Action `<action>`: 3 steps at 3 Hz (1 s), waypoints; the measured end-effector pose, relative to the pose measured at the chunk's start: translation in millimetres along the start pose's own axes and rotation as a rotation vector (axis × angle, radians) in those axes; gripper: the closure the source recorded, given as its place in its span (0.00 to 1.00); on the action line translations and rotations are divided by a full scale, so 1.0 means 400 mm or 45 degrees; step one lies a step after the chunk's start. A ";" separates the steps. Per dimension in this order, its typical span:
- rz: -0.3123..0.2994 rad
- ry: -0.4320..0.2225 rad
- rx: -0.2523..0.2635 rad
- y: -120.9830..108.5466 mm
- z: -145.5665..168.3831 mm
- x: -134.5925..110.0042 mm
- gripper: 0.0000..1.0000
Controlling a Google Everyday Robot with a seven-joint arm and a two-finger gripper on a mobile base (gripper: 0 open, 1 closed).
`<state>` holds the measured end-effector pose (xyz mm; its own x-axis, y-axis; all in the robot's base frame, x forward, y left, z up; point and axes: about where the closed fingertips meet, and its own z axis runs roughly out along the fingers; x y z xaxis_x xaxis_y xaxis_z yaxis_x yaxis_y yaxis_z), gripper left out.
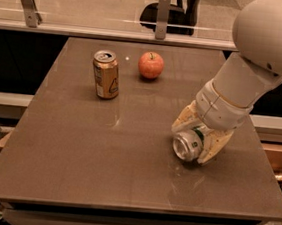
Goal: Pick 7up can
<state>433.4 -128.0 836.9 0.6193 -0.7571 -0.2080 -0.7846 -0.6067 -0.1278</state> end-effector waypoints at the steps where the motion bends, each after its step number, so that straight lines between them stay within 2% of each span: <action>1: -0.001 0.002 0.003 -0.001 0.000 -0.001 0.64; 2: -0.003 0.004 0.006 -0.003 0.000 -0.002 0.87; 3: -0.004 0.006 0.008 -0.004 0.000 -0.004 1.00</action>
Offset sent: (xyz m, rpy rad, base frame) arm 0.0001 0.0006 0.0001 0.0002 -0.0028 0.0004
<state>433.7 -125.9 837.3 0.6221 -0.7562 -0.2029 -0.7827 -0.6077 -0.1349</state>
